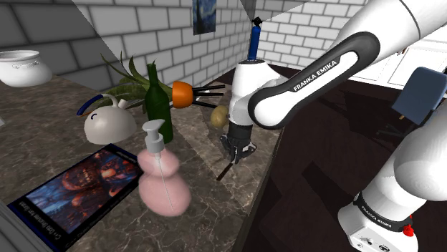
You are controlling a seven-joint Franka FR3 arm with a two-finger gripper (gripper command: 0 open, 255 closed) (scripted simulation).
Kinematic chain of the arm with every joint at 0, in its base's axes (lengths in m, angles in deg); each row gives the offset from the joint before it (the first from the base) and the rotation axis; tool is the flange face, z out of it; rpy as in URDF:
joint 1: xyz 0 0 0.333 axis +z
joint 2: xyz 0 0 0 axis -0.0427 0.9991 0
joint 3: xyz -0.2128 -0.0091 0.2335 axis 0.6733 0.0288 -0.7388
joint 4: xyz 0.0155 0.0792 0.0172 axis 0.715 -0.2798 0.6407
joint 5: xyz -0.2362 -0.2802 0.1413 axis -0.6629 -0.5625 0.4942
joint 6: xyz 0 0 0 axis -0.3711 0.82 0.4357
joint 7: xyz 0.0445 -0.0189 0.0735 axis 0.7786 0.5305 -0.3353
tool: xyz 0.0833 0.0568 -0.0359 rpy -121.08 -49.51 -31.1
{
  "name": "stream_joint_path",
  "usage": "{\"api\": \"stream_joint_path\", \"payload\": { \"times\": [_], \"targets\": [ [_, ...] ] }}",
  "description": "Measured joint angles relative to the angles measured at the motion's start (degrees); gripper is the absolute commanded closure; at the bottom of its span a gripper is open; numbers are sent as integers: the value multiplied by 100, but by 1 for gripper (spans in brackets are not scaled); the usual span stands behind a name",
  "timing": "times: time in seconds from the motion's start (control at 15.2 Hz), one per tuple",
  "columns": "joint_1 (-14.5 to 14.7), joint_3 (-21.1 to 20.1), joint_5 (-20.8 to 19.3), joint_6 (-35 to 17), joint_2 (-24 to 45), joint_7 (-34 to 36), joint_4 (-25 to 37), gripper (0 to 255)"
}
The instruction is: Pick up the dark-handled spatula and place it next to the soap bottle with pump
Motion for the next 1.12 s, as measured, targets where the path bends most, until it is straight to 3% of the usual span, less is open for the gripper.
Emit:
{"api": "stream_joint_path", "payload": {
  "times": [0.33,0.73,0.79,1.12],
  "targets": [
    [-16,3,-179,-375,302,96,-99,255],
    [-15,3,-202,-425,338,110,-114,255],
    [-15,3,-202,-425,338,110,-114,0],
    [-15,3,-202,-425,338,110,-114,0]
  ]
}}
